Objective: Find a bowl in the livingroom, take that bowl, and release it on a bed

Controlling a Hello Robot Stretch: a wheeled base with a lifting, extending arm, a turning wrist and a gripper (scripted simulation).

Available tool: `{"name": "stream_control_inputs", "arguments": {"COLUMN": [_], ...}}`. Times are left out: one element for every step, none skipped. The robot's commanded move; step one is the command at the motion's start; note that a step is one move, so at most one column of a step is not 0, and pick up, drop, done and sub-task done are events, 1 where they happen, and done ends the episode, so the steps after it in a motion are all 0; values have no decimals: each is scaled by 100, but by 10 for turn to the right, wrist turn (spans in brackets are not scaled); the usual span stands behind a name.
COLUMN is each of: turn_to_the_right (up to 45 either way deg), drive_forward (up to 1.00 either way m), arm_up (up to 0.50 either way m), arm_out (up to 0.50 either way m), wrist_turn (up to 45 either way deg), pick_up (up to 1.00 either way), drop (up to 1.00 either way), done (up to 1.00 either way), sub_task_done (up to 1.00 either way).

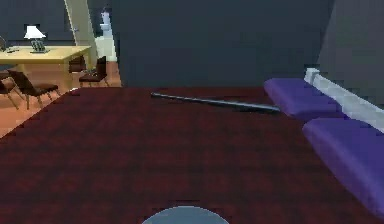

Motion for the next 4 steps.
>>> {"name": "stream_control_inputs", "arguments": {"turn_to_the_right": [450, 420, -450, -450], "drive_forward": [0, 0, 0, 0], "arm_up": [0, 0, 0, 0], "arm_out": [0, 0, 0, 0], "wrist_turn": [0, 0, 0, 0], "pick_up": [0, 0, 0, 0], "drop": [0, 0, 0, 0], "done": [0, 0, 0, 0], "sub_task_done": [0, 0, 0, 0]}}
